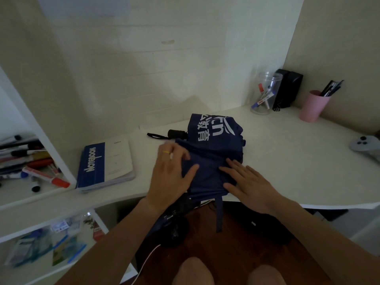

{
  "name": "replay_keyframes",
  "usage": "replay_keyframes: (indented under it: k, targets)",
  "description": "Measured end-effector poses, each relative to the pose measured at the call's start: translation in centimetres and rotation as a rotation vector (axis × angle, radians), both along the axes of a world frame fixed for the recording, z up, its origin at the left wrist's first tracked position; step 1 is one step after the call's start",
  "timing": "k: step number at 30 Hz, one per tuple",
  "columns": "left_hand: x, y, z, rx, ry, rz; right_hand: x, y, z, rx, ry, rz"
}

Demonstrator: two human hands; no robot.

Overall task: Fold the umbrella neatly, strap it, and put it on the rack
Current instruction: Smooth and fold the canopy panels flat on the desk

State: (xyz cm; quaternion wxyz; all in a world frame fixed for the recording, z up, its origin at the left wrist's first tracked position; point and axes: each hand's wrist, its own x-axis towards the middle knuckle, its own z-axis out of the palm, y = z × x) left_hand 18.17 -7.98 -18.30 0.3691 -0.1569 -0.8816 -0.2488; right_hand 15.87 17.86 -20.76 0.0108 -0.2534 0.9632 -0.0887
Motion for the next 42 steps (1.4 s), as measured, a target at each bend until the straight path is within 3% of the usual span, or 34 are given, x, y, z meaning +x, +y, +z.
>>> replay_keyframes:
  k: [2,6,8,12,15,20,28,30,33,35,38,42]
  targets:
    - [0.0,0.8,0.3,-0.187,0.016,-0.172,-0.1,-0.1,-0.1,0.010,0.007,-0.003]
    - [-1.2,-0.6,-1.8,-0.534,-0.414,-0.203,-0.1,0.0,1.3,0.039,-0.008,0.001]
    - [-1.3,-1.4,-2.6,-0.615,-0.524,-0.191,-0.2,-0.1,2.7,0.068,0.030,0.000]
    - [-2.3,-1.5,-1.7,-0.640,-0.635,-0.202,-1.5,-2.0,4.3,-0.092,0.275,0.107]
    - [-3.9,-1.8,-0.8,-0.674,-0.670,-0.194,-3.4,-2.8,3.6,-0.122,0.172,0.117]
    - [-4.1,-3.4,-1.4,-0.708,-0.677,-0.172,-4.1,-0.3,1.7,0.144,-0.059,0.103]
    - [-3.3,-3.8,-1.4,-0.653,-0.732,-0.174,-3.6,0.9,1.7,0.164,-0.080,0.121]
    - [-3.0,-3.8,-1.8,-0.656,-0.695,-0.172,-3.1,0.8,2.1,0.043,-0.097,0.084]
    - [-2.7,-3.8,-2.2,-0.635,-0.618,-0.162,-3.5,-0.3,5.0,-0.551,0.043,-0.160]
    - [-2.5,-3.7,-2.3,-0.624,-0.585,-0.155,-5.6,-1.0,7.6,-0.818,0.107,-0.428]
    - [-2.3,-3.7,-2.3,-0.622,-0.568,-0.149,-8.1,-1.9,10.4,-0.906,-0.185,-0.632]
    - [-2.3,-3.7,-2.3,-0.620,-0.555,-0.147,-8.9,-3.4,12.1,-1.079,-0.365,-0.580]
